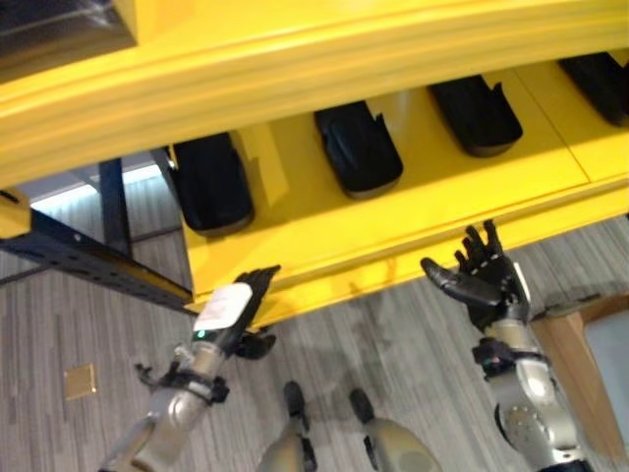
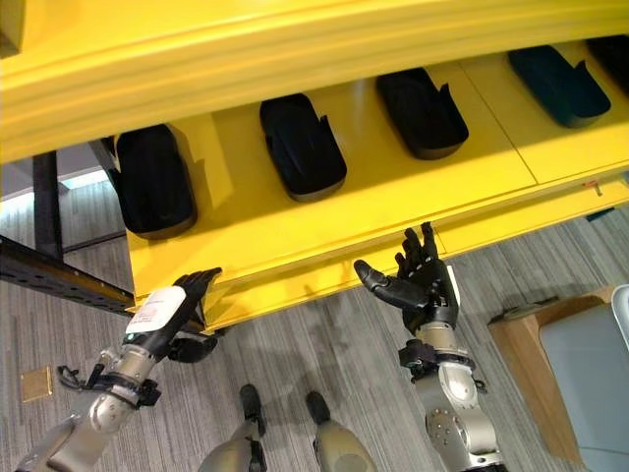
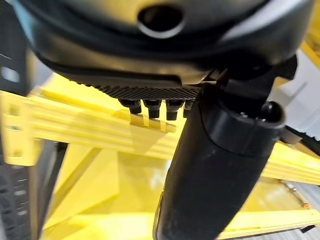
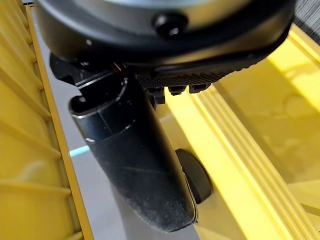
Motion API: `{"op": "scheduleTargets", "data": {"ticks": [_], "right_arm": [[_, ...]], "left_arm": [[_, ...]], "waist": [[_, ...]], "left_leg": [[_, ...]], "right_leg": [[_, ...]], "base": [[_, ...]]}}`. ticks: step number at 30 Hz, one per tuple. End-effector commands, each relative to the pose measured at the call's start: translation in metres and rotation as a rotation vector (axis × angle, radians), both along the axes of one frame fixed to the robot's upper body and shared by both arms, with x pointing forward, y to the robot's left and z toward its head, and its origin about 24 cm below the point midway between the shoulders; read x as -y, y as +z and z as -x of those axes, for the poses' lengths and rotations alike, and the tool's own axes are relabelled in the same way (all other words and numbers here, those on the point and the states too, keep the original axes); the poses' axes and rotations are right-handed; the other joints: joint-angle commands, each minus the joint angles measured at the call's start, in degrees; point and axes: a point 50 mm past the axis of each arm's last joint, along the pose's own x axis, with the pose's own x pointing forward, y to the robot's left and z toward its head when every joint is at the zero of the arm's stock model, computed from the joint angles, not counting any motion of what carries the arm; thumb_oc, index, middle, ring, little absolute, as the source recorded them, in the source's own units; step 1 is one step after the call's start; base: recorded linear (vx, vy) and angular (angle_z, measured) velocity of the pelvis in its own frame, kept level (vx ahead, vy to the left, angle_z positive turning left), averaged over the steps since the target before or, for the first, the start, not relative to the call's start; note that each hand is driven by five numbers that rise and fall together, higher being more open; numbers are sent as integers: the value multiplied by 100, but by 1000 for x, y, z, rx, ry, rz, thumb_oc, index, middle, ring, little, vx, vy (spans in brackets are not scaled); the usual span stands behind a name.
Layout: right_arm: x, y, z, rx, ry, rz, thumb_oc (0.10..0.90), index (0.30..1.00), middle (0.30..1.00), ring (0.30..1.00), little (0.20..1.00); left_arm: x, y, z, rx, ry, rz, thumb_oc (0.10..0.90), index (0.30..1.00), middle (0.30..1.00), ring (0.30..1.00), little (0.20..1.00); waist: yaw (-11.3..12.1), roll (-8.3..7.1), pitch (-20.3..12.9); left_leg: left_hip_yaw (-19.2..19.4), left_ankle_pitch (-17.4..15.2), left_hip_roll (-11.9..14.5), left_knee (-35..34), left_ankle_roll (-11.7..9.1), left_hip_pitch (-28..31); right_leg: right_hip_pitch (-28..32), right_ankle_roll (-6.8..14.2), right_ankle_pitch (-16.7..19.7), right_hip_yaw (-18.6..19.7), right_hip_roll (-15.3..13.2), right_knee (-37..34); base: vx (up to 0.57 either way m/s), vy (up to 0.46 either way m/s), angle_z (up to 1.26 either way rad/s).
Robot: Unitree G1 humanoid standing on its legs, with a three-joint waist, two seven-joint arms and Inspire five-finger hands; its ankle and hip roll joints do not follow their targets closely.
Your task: Move parts from the plastic box to the shelf.
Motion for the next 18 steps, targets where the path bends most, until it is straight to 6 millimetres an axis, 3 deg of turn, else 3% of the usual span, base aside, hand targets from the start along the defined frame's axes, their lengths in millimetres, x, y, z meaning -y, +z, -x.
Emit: {"op": "scheduleTargets", "data": {"ticks": [1,8,9,11,13,14,16,18], "right_arm": [[9,52,5,264,10,86,900,1000,1000,1000,1000],[15,43,10,217,15,106,900,1000,1000,1000,1000],[16,41,11,206,18,109,900,1000,1000,1000,1000],[20,34,15,172,17,107,900,1000,1000,1000,1000],[20,31,17,165,23,103,900,1000,1000,1000,1000],[21,23,20,132,31,92,900,1000,1000,1000,1000],[21,19,21,116,32,91,900,1000,1000,1000,1000],[21,12,26,88,40,86,900,1000,1000,1000,1000]], "left_arm": [[4,26,-6,123,-40,103,900,1000,1000,1000,1000],[1,25,2,66,3,368,900,1000,1000,1000,1000],[3,25,2,55,3,438,900,1000,1000,1000,1000],[7,16,5,-23,27,763,900,1000,1000,1000,1000],[8,11,6,-48,43,823,900,1000,1000,1000,1000],[10,0,9,-103,78,955,900,1000,1000,1000,1000],[10,-5,10,-129,91,1019,900,1000,1000,1000,1000],[13,-15,16,-171,134,1195,900,1000,1000,1000,1000]], "waist": [[6,42,-594],[45,19,-764],[43,12,-799],[38,10,-911],[36,14,-933],[39,11,-1009],[34,6,-1041],[43,-3,-1141]], "left_leg": [[-194,-282,393,147,-346,269],[-256,-294,356,67,-345,459],[-254,-288,351,36,-347,498],[-292,-290,335,-19,-345,583],[-309,-292,329,-27,-342,601],[-347,-296,309,-42,-329,628],[-364,-299,304,-42,-323,633],[-407,-310,288,-42,-309,647]], "right_leg": [[-598,-120,-347,-334,44,515],[-325,-62,-257,-409,-30,290],[-276,-52,-236,-410,-36,248],[-152,-23,-159,-435,-76,97],[-111,-19,-135,-445,-83,44],[-30,-15,-82,-462,-88,-76],[15,-10,-44,-481,-92,-154],[97,14,33,-485,-84,-317]], "base": [[2,24,14],[2,27,7],[-1,32,14],[-10,32,15],[-24,9,10],[-44,0,0],[-34,-10,-4],[-42,-25,6]]}}
